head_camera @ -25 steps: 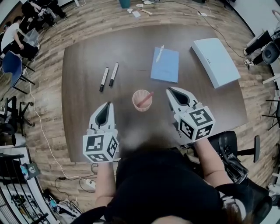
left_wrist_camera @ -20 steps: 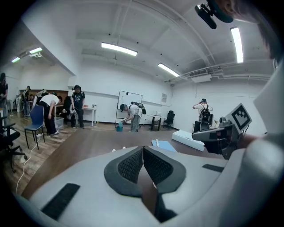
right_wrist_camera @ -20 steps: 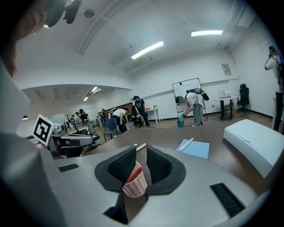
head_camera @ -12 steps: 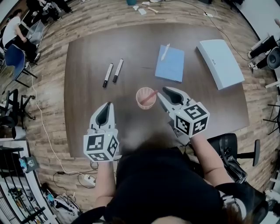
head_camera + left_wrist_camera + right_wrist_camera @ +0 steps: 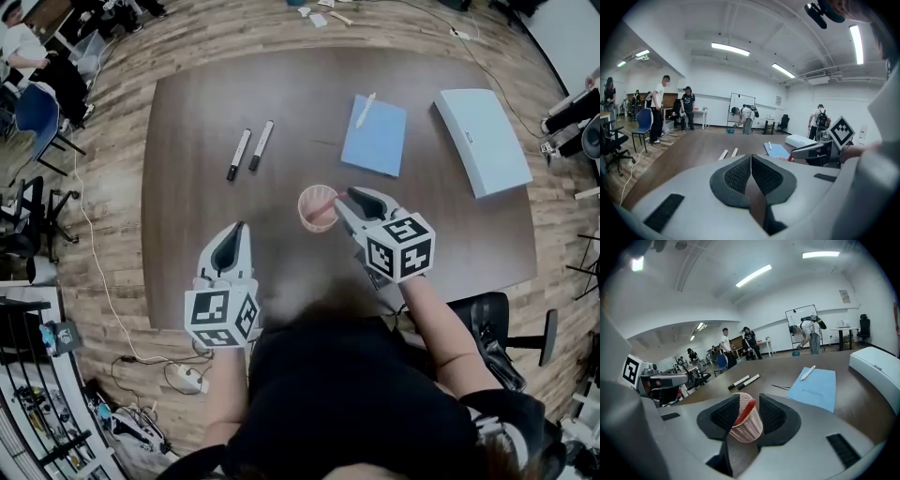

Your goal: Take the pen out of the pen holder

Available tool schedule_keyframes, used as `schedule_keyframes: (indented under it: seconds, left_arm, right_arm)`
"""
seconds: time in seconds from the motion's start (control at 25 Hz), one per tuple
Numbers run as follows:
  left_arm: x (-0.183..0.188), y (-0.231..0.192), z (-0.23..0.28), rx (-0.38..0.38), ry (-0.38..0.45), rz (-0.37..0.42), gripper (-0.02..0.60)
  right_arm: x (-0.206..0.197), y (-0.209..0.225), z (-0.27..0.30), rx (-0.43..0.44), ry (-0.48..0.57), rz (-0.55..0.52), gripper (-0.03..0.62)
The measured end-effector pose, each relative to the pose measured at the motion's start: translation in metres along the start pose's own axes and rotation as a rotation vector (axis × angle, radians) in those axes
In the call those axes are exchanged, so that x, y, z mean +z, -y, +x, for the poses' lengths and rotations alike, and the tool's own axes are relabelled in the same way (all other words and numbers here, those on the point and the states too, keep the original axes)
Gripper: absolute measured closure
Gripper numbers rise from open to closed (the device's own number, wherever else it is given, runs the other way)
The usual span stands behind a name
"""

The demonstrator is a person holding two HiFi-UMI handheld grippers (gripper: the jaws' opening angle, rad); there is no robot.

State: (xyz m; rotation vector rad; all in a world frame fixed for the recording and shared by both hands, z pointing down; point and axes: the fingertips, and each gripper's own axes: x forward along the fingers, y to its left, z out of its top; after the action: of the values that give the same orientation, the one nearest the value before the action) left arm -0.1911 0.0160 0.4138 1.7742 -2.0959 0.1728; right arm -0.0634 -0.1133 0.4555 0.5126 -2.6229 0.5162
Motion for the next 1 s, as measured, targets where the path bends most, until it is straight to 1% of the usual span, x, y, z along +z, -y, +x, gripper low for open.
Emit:
schedule_keyframes:
  seconds: [0.36,0.44,0.72,0.92,1.0]
  left_arm:
    - [-0.008,-0.002,-0.005,0.023,-0.020,-0.009,0.549]
    - [-0.009,-0.002,-0.005,0.026,-0.023,-0.010,0.549]
    - [-0.009,-0.003,-0.003,0.020,-0.028,-0.008,0.549]
    - [-0.008,-0.007,-0.001,0.012,-0.029,-0.007,0.549]
    - [-0.008,-0.006,0.000,0.010,-0.028,-0.004,0.549]
  right_arm:
    - [-0.014,0.002,0.017,0.009,-0.056,-0.006,0.461]
    - [-0.015,0.002,0.018,0.005,-0.059,-0.015,0.484]
    - [-0.010,-0.002,0.017,0.025,-0.040,-0.016,0.501]
    - [-0.003,-0.012,0.016,0.058,-0.018,-0.008,0.527]
    - [-0.001,-0.013,0.015,0.065,-0.013,-0.016,0.528]
